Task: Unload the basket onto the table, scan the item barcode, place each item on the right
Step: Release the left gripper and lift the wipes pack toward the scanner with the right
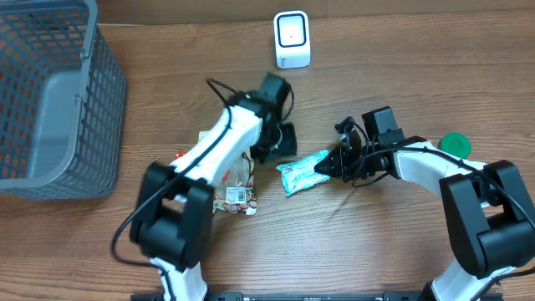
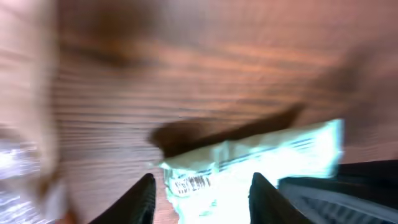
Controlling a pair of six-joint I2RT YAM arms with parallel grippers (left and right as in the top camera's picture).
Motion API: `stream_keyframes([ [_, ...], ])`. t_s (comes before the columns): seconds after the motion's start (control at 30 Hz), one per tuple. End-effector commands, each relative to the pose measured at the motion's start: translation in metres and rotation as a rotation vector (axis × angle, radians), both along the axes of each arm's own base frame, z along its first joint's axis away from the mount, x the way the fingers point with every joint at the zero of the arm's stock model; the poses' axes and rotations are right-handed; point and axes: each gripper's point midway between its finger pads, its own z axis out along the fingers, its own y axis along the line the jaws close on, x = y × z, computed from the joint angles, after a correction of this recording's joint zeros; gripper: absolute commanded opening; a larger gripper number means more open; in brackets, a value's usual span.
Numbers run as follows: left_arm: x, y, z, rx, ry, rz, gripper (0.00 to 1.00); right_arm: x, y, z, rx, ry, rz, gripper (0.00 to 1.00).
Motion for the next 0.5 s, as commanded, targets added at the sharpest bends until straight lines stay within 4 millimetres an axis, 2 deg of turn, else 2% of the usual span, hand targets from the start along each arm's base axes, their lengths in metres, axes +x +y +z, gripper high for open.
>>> stream_keyframes([
  [0.0, 0.036, 0.033, 0.067, 0.089, -0.212, 0.044, 0.45, -0.006, 0.011, 0.014, 0.089, -0.092, 0.119, 0.04],
  [0.1, 0.048, 0.067, 0.096, 0.143, -0.262, 0.100, 0.51, -0.001, 0.008, 0.018, 0.058, -0.130, 0.109, 0.04],
  [0.17, 0.054, 0.085, 0.105, 0.165, -0.276, 0.131, 0.56, 0.003, 0.006, 0.022, 0.037, -0.160, 0.100, 0.04],
  [0.2, 0.059, 0.105, 0.110, 0.179, -0.281, 0.161, 0.61, 0.007, 0.004, 0.031, 0.024, -0.196, 0.090, 0.04],
  [0.33, 0.065, 0.149, 0.110, 0.200, -0.274, 0.245, 0.76, 0.016, -0.001, 0.056, -0.013, -0.310, 0.076, 0.04],
  [0.47, 0.067, 0.189, 0.110, 0.214, -0.263, 0.341, 0.82, 0.029, -0.016, 0.073, -0.111, -0.405, 0.011, 0.04],
])
